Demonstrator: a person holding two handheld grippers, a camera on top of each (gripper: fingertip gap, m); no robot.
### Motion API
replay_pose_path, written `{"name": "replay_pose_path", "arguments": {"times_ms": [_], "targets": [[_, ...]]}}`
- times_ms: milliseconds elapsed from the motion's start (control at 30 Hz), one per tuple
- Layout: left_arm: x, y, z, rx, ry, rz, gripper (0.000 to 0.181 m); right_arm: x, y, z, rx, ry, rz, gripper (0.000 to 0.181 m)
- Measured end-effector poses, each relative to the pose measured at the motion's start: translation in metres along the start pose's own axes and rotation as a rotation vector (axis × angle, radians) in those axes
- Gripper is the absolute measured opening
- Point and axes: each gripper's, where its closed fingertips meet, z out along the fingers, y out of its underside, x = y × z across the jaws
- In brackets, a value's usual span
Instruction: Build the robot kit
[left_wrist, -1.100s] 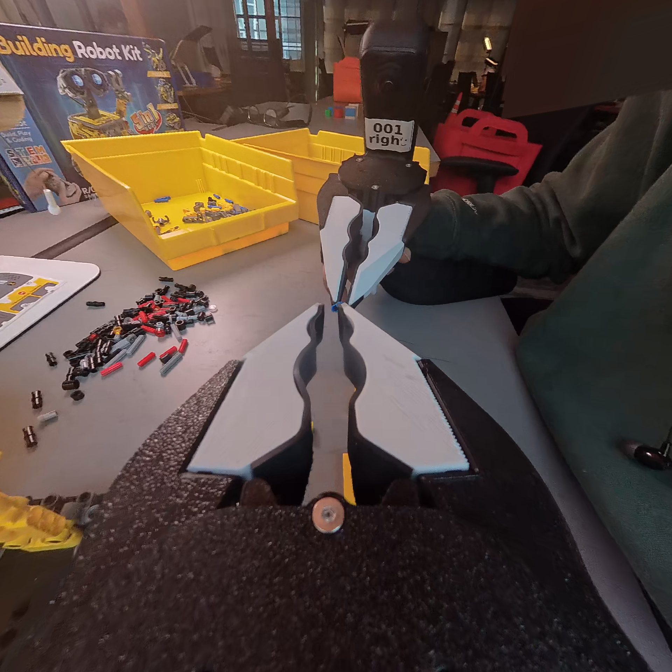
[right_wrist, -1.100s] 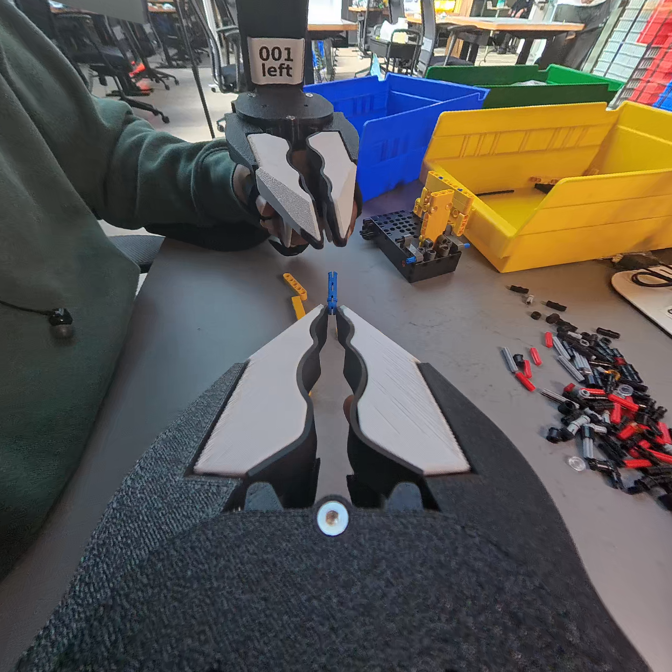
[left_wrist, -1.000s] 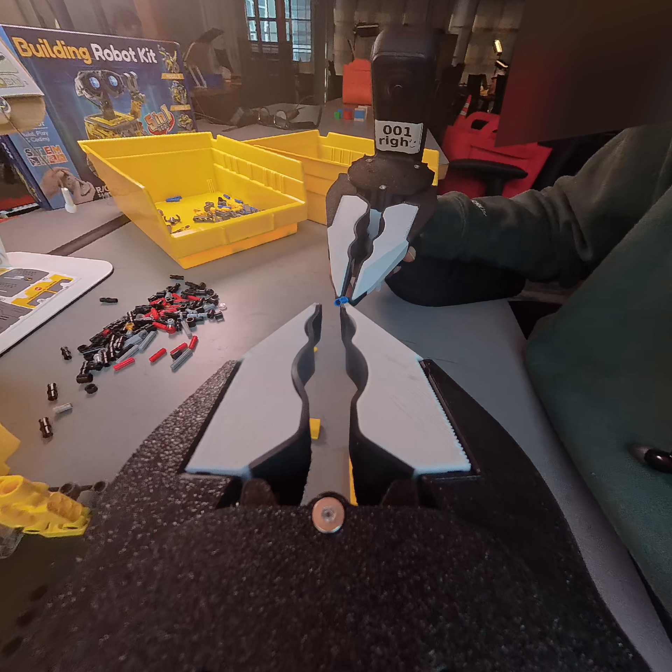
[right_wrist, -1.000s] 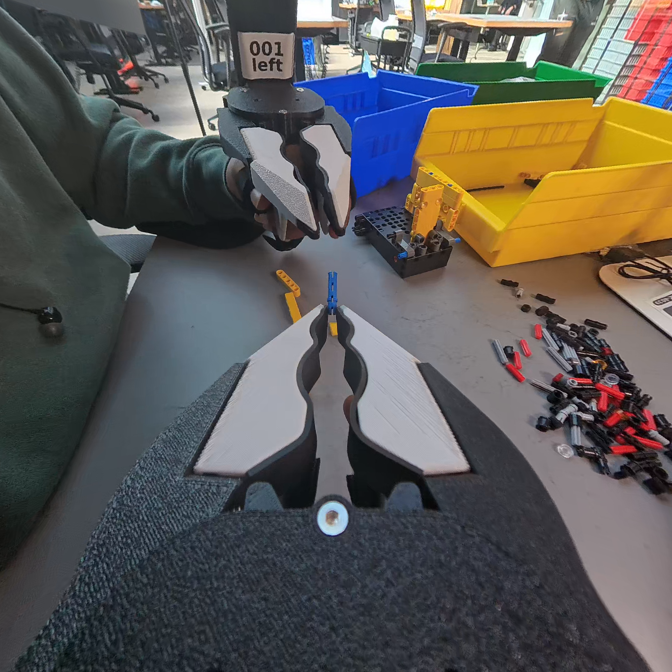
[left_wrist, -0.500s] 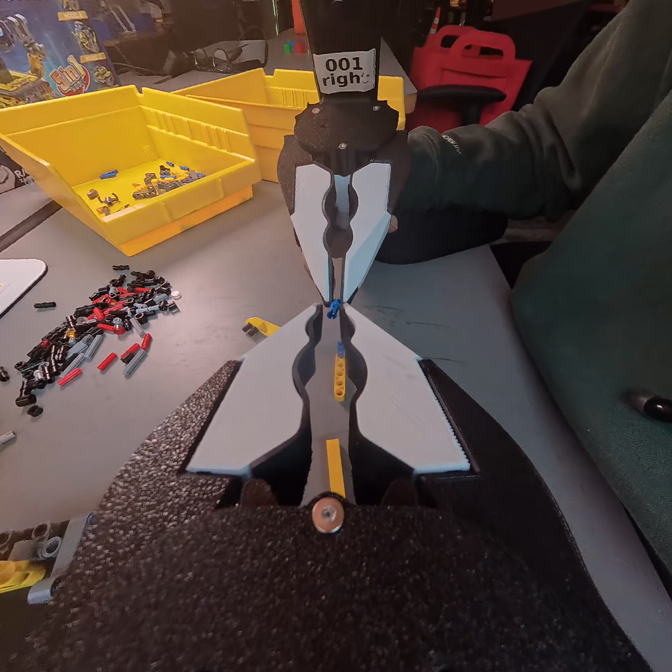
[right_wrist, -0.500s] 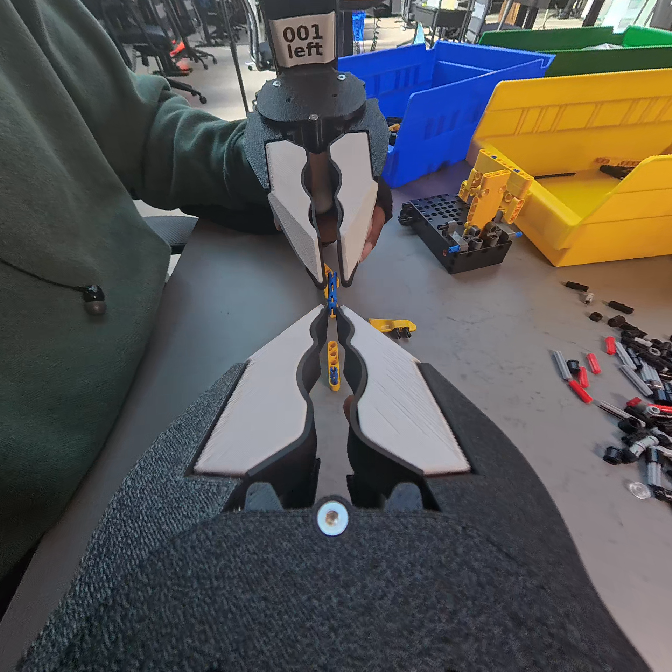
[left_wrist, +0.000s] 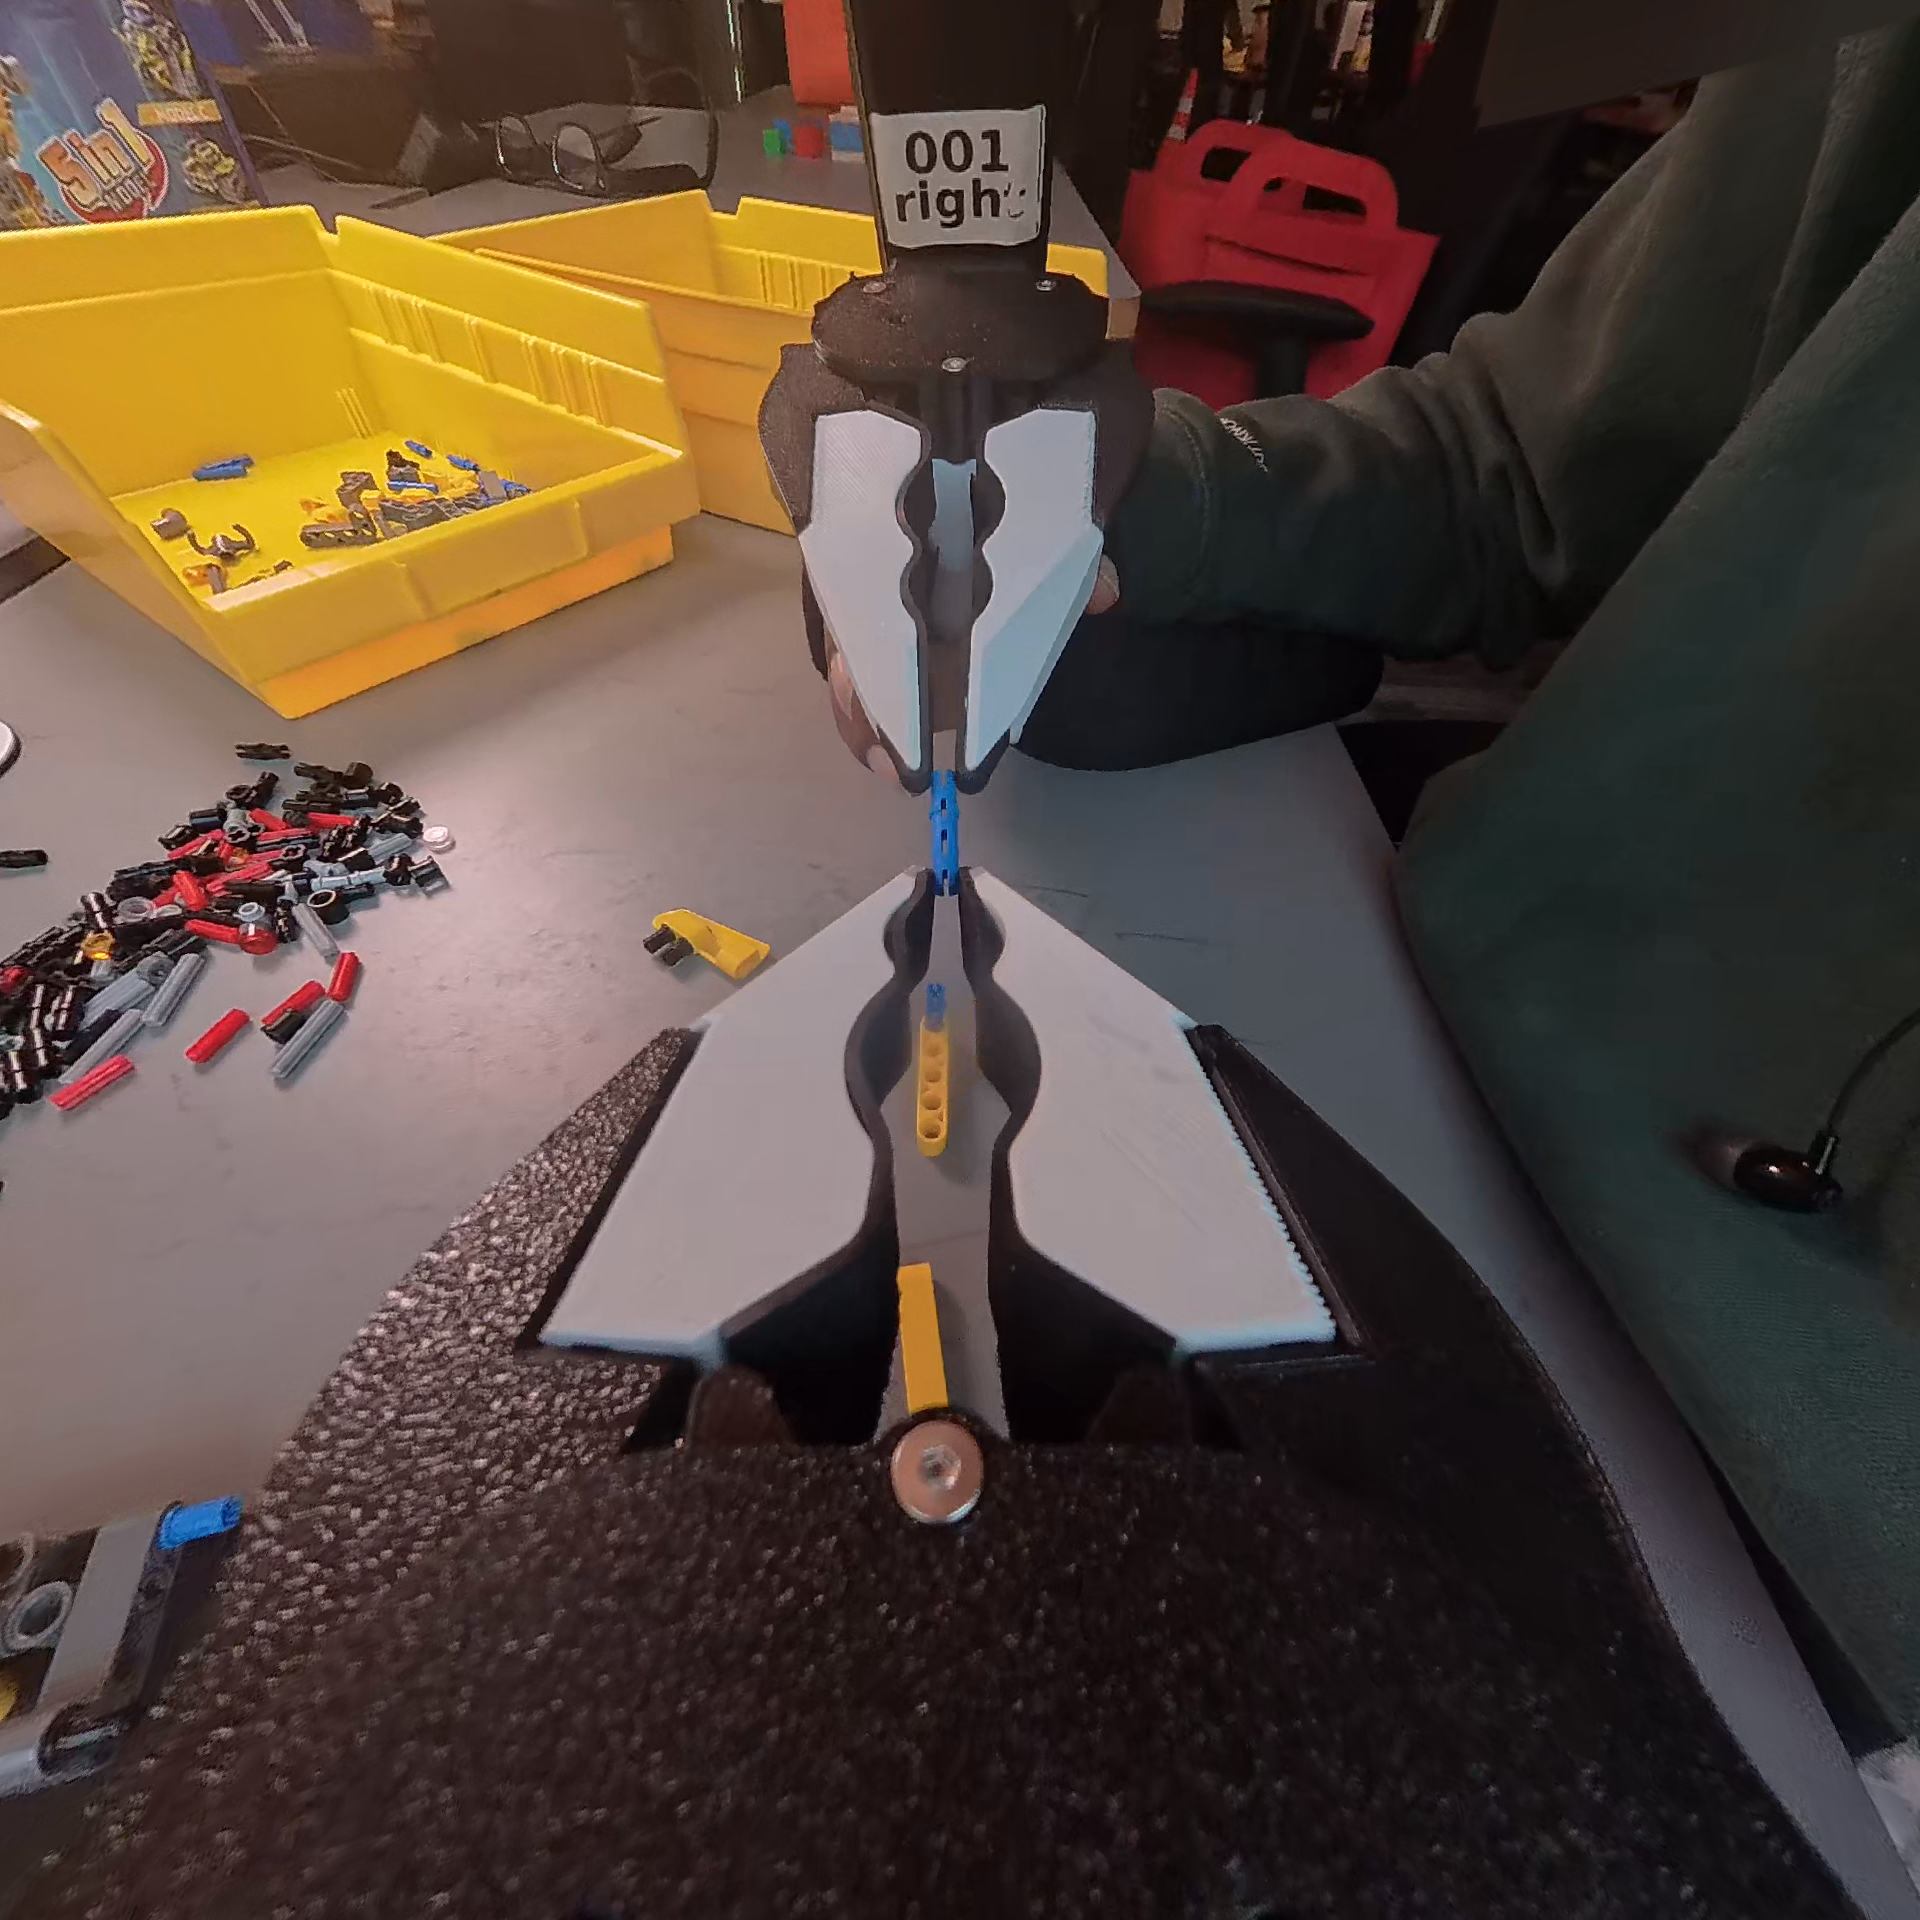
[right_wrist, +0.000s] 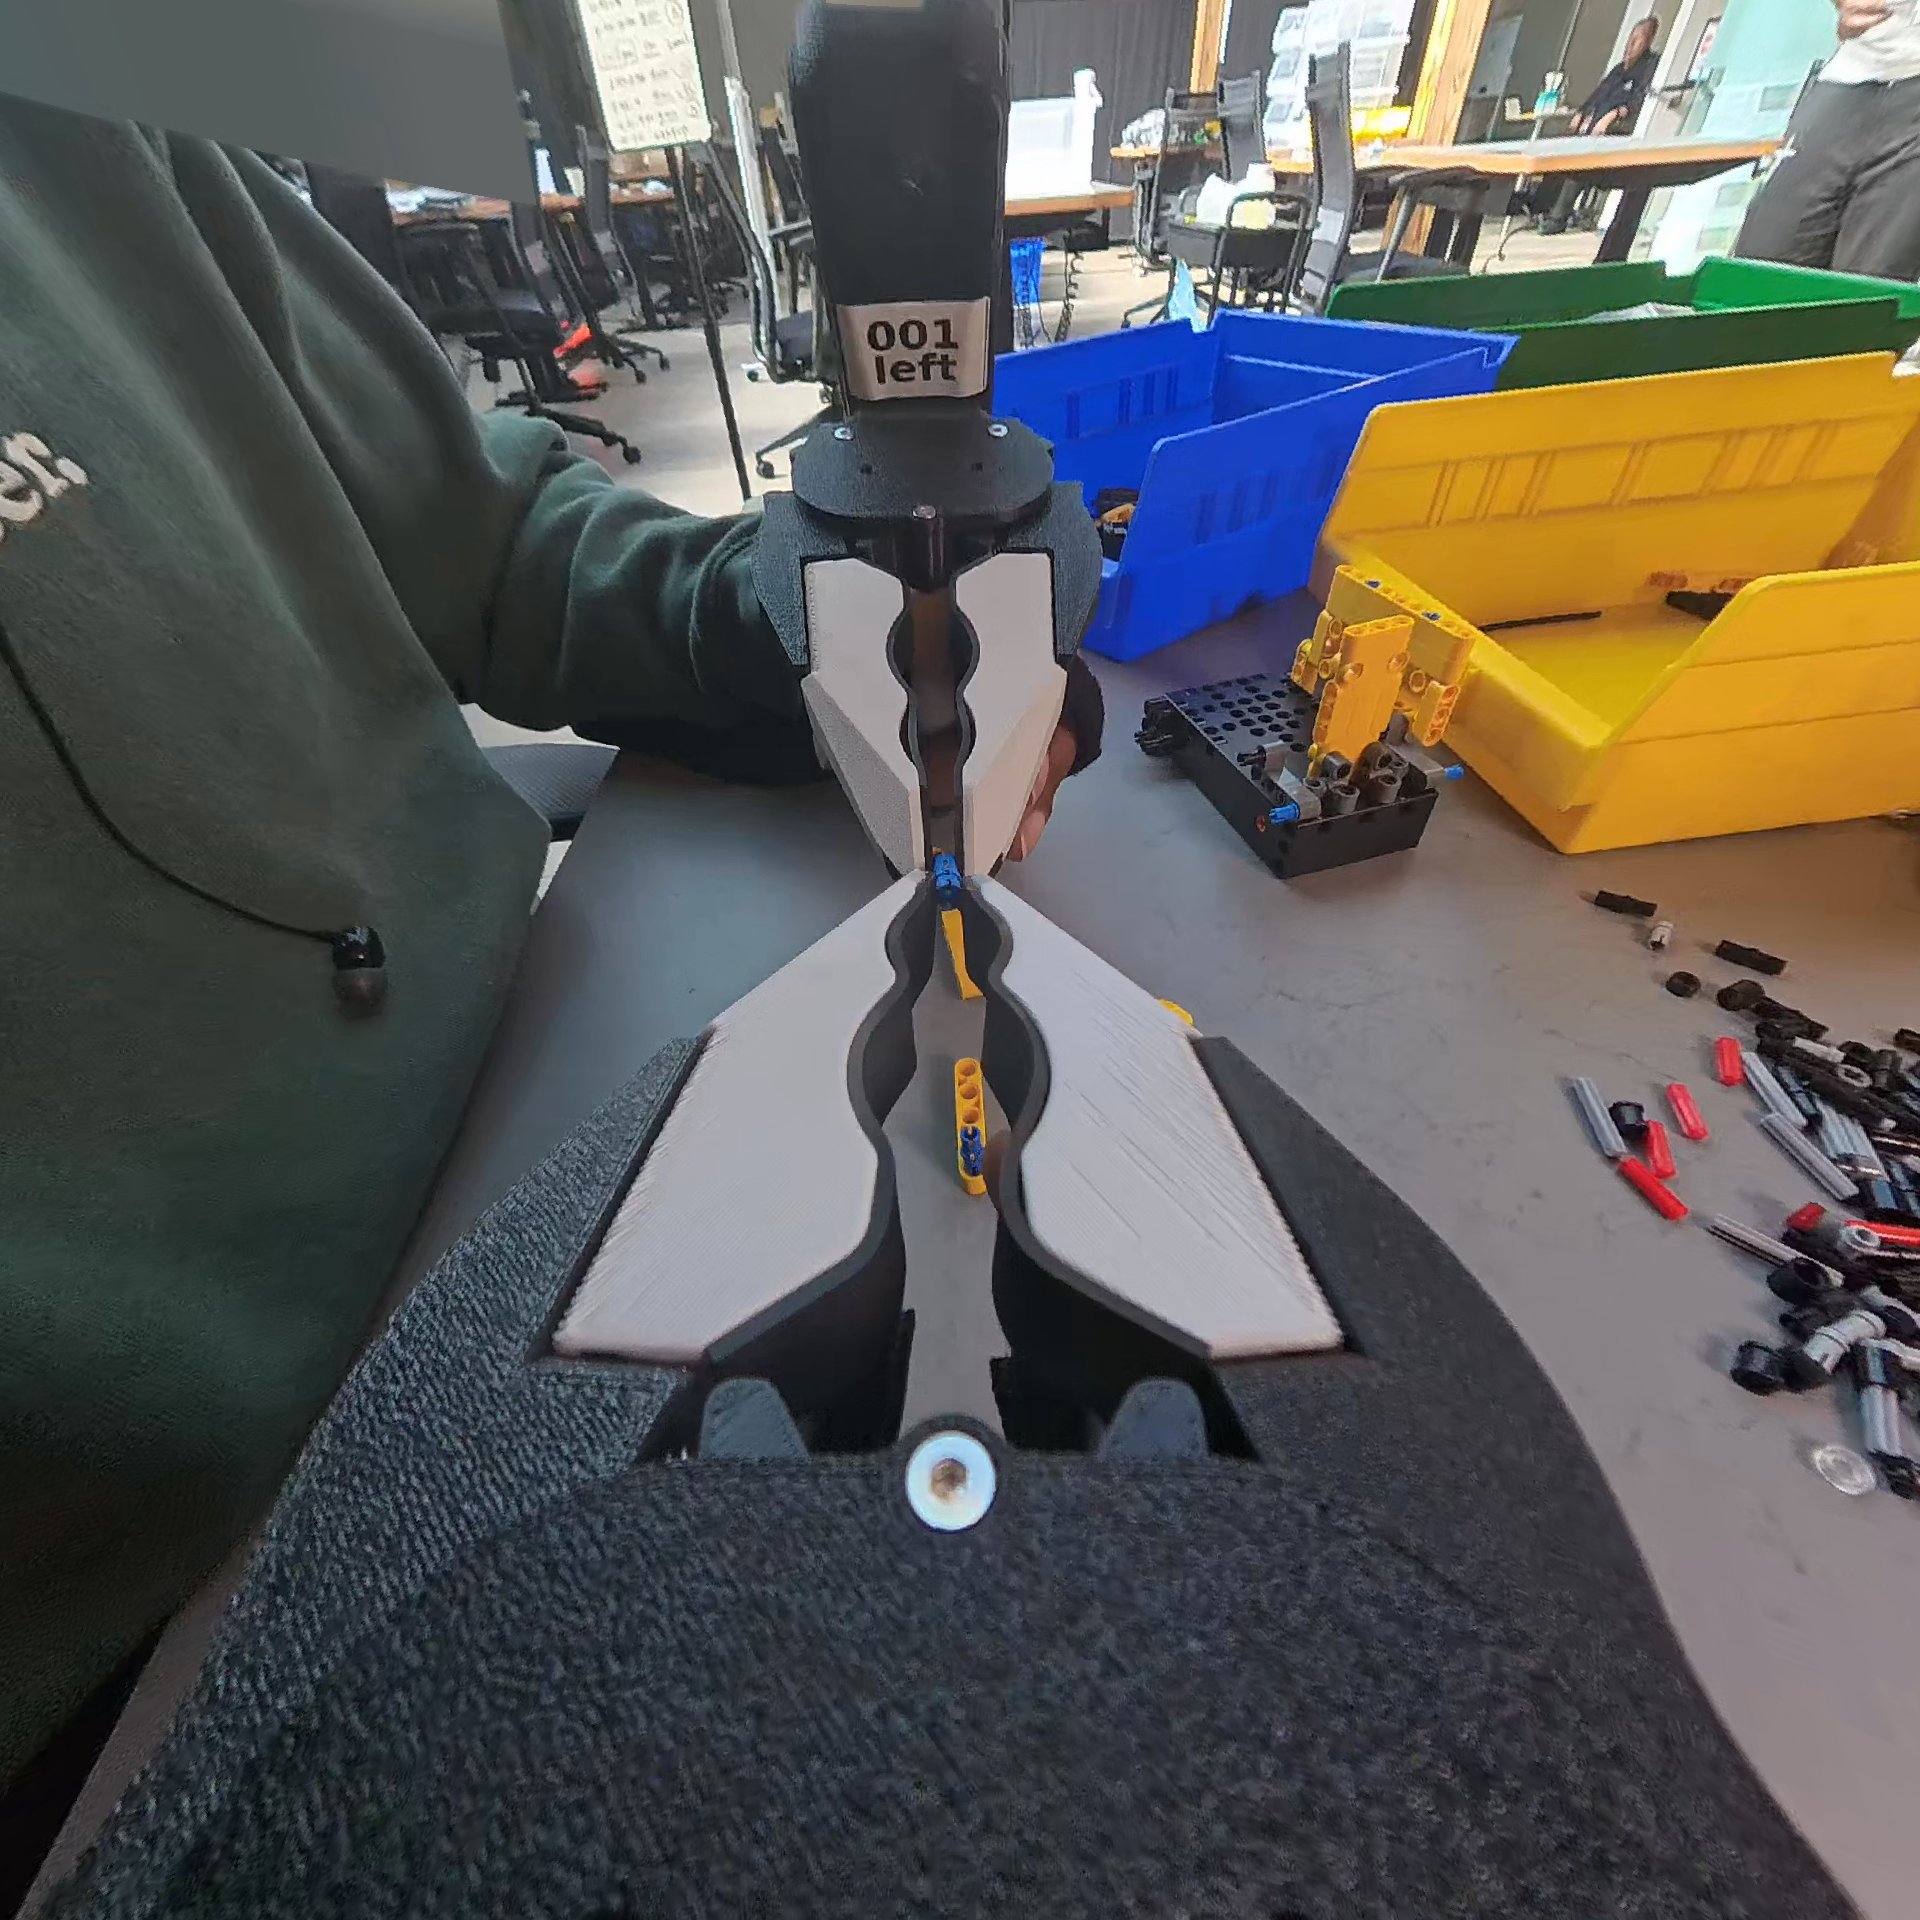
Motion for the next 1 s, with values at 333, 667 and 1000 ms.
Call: {"name": "replay_pose_path", "arguments": {"times_ms": [333, 667, 1000], "targets": [[-0.002, 0.008, 0.003, -0.042, -0.016, 0.009, 0.004, 0.002, 0.008, 0.001, -0.044, 0.013, -0.003, 0.004], [0.002, 0.013, 0.006, -0.079, -0.001, 0.016, 0.003, -0.002, 0.013, 0.004, -0.073, -0.002, -0.006, 0.004], [-0.004, -0.006, 0.000, 0.031, -0.016, -0.030, 0.003, 0.004, -0.008, 0.002, 0.064, 0.025, 0.030, 0.009]]}}
